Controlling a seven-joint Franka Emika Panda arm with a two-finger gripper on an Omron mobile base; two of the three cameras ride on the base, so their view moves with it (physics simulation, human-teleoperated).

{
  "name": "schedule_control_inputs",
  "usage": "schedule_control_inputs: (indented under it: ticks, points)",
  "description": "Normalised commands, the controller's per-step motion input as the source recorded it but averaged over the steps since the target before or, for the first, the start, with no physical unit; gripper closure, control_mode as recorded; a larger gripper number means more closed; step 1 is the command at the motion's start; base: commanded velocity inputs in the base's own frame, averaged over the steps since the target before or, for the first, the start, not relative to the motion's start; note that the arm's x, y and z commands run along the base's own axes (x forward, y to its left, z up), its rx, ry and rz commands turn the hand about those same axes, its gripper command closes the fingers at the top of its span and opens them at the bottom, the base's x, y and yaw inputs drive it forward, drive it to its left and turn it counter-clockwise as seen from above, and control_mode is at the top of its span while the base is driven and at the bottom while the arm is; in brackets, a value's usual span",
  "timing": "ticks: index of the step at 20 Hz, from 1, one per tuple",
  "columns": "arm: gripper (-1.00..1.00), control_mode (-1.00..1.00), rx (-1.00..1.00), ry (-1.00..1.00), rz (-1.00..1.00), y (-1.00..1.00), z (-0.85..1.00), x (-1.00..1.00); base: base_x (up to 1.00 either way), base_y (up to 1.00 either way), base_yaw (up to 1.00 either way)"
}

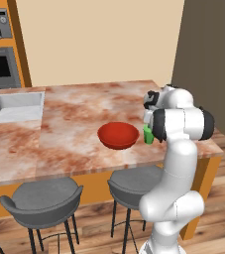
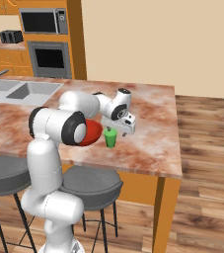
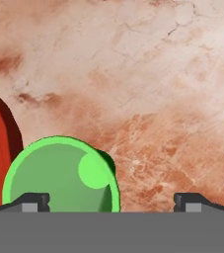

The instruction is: Place the cup inside the bowl on the dining table and move the bowl to any counter.

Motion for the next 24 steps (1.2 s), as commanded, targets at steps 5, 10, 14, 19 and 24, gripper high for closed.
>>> schedule_control_inputs:
  ticks: [5, 10, 14, 19, 24]
  points:
    - [-1.00, -1.00, 0.00, 0.00, 0.00, 0.00, -0.01, 0.12, 0.00, 0.00, 0.00]
    - [-1.00, -1.00, 0.00, 0.00, 0.00, 0.00, -0.13, 0.00, 0.00, 0.00, 0.00]
    - [-1.00, -1.00, 0.00, 0.00, 0.00, 0.00, -0.16, 0.00, 0.00, 0.00, 0.00]
    - [-1.00, -1.00, 0.00, 0.00, 0.00, 0.00, -0.13, 0.00, 0.00, 0.00, 0.00]
    - [-1.00, -1.00, 0.00, 0.00, 0.00, 0.00, -0.07, 0.00, 0.00, 0.00, 0.00]
